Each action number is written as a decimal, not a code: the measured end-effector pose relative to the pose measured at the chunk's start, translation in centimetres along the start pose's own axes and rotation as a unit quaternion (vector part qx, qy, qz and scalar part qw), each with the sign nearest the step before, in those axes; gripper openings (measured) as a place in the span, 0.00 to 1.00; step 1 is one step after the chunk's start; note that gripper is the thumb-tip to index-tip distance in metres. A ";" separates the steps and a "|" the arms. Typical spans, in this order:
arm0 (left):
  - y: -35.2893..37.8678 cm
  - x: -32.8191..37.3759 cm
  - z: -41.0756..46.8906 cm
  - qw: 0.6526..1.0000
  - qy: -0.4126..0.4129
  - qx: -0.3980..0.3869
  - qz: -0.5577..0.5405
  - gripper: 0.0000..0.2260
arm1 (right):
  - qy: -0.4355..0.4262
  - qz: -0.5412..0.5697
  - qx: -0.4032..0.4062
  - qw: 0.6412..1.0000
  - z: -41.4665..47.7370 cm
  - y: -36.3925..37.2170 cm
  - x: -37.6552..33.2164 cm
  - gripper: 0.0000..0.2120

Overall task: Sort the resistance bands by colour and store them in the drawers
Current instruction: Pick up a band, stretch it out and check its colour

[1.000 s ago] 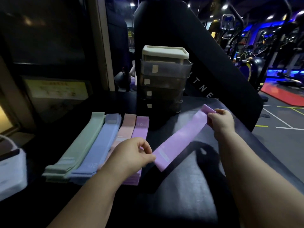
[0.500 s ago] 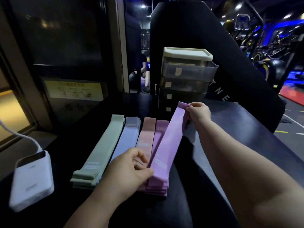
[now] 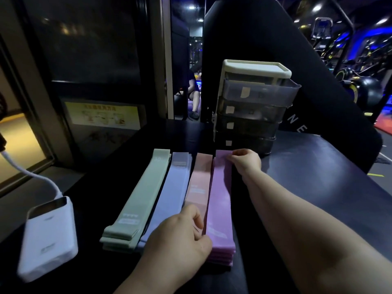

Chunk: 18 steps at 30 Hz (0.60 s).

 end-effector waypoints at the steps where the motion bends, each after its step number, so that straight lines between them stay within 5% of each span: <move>1: -0.1 0.0 0.0 1.000 -0.002 -0.001 0.004 0.07 | 0.001 -0.001 -0.004 1.000 -0.1 0.3 0.1 0.08; 18: 0.7 0.2 0.8 0.996 0.032 -0.040 0.069 0.04 | -0.001 -0.116 0.002 0.993 0.5 1.5 1.5 0.08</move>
Point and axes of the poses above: each hand's wrist, its own z-axis towards the middle knuckle, its own y-axis out of the palm, x = y × z, the point moved 6 cm from there along z, towards the middle knuckle, and after that the axes turned 3 degrees about -x, right-handed, at the moved point
